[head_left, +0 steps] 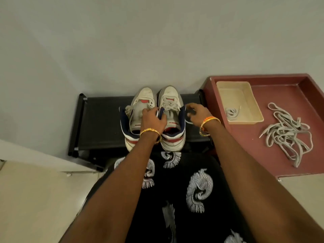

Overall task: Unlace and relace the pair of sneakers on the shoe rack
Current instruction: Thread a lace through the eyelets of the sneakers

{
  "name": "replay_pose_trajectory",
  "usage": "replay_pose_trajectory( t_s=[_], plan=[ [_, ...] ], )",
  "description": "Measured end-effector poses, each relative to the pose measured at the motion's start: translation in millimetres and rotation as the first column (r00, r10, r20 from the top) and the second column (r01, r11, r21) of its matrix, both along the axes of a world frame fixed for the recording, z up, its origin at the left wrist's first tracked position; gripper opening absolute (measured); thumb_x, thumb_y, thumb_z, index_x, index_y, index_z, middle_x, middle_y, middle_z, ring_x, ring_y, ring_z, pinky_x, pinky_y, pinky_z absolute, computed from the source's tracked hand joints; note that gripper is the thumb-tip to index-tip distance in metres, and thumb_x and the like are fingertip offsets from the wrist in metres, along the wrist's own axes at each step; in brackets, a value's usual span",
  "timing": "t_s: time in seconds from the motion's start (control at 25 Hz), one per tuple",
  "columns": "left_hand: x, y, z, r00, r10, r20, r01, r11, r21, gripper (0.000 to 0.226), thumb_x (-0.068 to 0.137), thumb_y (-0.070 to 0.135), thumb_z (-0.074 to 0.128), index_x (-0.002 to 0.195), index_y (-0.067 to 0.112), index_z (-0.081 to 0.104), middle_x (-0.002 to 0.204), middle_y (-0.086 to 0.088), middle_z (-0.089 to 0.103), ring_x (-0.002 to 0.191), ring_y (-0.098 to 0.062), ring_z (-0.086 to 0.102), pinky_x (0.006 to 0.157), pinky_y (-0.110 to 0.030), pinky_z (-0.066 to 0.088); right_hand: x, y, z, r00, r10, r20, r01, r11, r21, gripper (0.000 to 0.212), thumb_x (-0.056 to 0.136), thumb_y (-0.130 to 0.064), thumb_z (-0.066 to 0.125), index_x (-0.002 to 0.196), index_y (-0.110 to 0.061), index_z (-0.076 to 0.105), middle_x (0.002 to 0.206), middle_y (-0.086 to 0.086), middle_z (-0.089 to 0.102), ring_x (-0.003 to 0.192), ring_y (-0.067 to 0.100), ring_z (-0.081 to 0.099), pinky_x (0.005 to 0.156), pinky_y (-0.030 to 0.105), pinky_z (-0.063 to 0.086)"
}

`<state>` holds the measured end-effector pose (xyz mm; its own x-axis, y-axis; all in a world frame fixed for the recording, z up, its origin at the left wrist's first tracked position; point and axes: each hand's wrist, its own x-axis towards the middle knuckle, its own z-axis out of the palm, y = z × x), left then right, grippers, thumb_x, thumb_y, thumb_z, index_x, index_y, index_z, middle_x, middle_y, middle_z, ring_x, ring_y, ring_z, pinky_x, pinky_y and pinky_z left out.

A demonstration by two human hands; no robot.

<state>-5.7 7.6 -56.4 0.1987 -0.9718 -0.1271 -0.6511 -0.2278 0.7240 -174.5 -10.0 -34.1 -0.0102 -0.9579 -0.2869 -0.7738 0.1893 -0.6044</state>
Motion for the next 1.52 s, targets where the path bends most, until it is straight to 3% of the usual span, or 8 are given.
replay_pose_trajectory(
  t_s=[0.16, 0.32, 0.68, 0.88, 1.04, 1.28, 1.4, 1.52],
  plan=[
    [-4.2, 1.4, 2.8, 0.998, 0.028, 0.053, -0.03, 0.999, 0.037, 0.029, 0.087, 0.033, 0.055, 0.09, 0.005, 0.063, 0.097, -0.021, 0.061, 0.088, -0.036, 0.058, 0.07, -0.035, 0.044, 12.0, -3.2, -2.2, 0.999, -0.008, -0.05, 0.009, 1.0, 0.026, 0.024, 0.093, -0.01, 0.048, 0.074, -0.015, 0.061, 0.086, 0.014, 0.062, 0.082, 0.028, 0.057, 0.069, 0.027, 0.037],
    [-1.6, -1.6, 1.4, 0.997, 0.031, 0.069, -0.035, 0.997, 0.067, 0.03, 0.087, 0.034, 0.054, 0.089, 0.005, 0.06, 0.095, -0.02, 0.062, 0.087, -0.036, 0.057, 0.066, -0.032, 0.037, 20.0, -5.5, -0.1, 1.0, 0.019, -0.021, -0.017, 0.995, 0.095, 0.021, 0.093, -0.008, 0.048, 0.106, -0.005, 0.064, 0.103, 0.016, 0.065, 0.094, 0.032, 0.058, 0.071, 0.029, 0.038],
    [-0.8, 0.9, 5.5, 0.986, -0.059, 0.158, 0.042, 0.993, 0.113, 0.034, 0.093, 0.031, 0.049, 0.107, 0.002, 0.059, 0.112, -0.022, 0.058, 0.102, -0.037, 0.055, 0.08, -0.038, 0.043, 8.2, 1.1, 5.0, 0.983, -0.155, -0.096, 0.156, 0.988, 0.005, 0.01, 0.089, -0.013, 0.059, 0.094, -0.009, 0.067, 0.113, 0.017, 0.06, 0.095, 0.031, 0.06, 0.087, 0.038, 0.051],
    [7.0, -1.8, 5.6, 0.996, -0.072, 0.045, 0.064, 0.986, 0.156, 0.035, 0.089, 0.031, 0.057, 0.11, 0.003, 0.054, 0.111, -0.021, 0.058, 0.105, -0.038, 0.054, 0.08, -0.036, 0.042, 7.7, 8.6, 4.7, 0.934, -0.348, 0.079, 0.345, 0.937, 0.045, 0.023, 0.092, -0.008, 0.049, 0.104, 0.002, 0.066, 0.111, 0.019, 0.064, 0.103, 0.032, 0.059, 0.083, 0.03, 0.044],
    [28.8, -6.6, 17.7, 0.963, -0.27, 0.011, 0.251, 0.906, 0.34, 0.071, 0.083, 0.035, 0.068, 0.14, 0.009, 0.035, 0.138, -0.014, 0.047, 0.125, -0.033, 0.045, 0.103, -0.038, 0.038, -8.9, 5.8, 15.5, 0.861, -0.442, 0.253, 0.444, 0.895, 0.05, 0.033, 0.091, 0.002, 0.042, 0.115, -0.003, 0.063, 0.115, 0.013, 0.064, 0.11, 0.028, 0.055, 0.095, 0.034, 0.043],
    [29.4, -13.7, 24.6, 0.987, -0.159, 0.03, 0.158, 0.987, 0.041, 0.03, 0.081, 0.033, 0.071, 0.104, 0.015, 0.068, 0.106, -0.009, 0.065, 0.086, -0.019, 0.056, 0.074, -0.024, 0.04, 2.6, 3.7, 34.5, 0.806, -0.374, 0.458, 0.452, 0.889, -0.07, 0.024, 0.093, 0.006, 0.035, 0.108, -0.012, 0.043, 0.098, 0.01, 0.064, 0.062, 0.014, 0.059, 0.051, 0.02, 0.042],
    [18.0, -16.1, 26.5, 0.991, -0.089, 0.101, 0.089, 0.996, 0.006, 0.025, 0.081, 0.036, 0.068, 0.096, 0.017, 0.074, 0.099, -0.007, 0.07, 0.089, -0.023, 0.062, 0.074, -0.025, 0.043, 7.6, 1.1, 44.9, 0.874, -0.287, 0.393, 0.35, 0.932, -0.097, 0.021, 0.098, -0.008, 0.041, 0.082, -0.011, 0.054, 0.085, 0.009, 0.065, 0.054, 0.017, 0.053, 0.043, 0.017, 0.038],
    [15.0, -25.0, 29.7, 0.992, -0.036, 0.118, 0.016, 0.986, 0.165, 0.034, 0.085, 0.039, 0.063, 0.107, 0.013, 0.07, 0.11, -0.008, 0.067, 0.102, -0.029, 0.058, 0.085, -0.03, 0.042, 9.8, 3.4, 47.5, 0.974, -0.16, 0.162, 0.187, 0.968, -0.166, 0.029, 0.098, -0.021, 0.048, 0.092, 0.0, 0.067, 0.081, 0.009, 0.063, 0.073, 0.022, 0.057, 0.066, 0.024, 0.043]
  ],
)
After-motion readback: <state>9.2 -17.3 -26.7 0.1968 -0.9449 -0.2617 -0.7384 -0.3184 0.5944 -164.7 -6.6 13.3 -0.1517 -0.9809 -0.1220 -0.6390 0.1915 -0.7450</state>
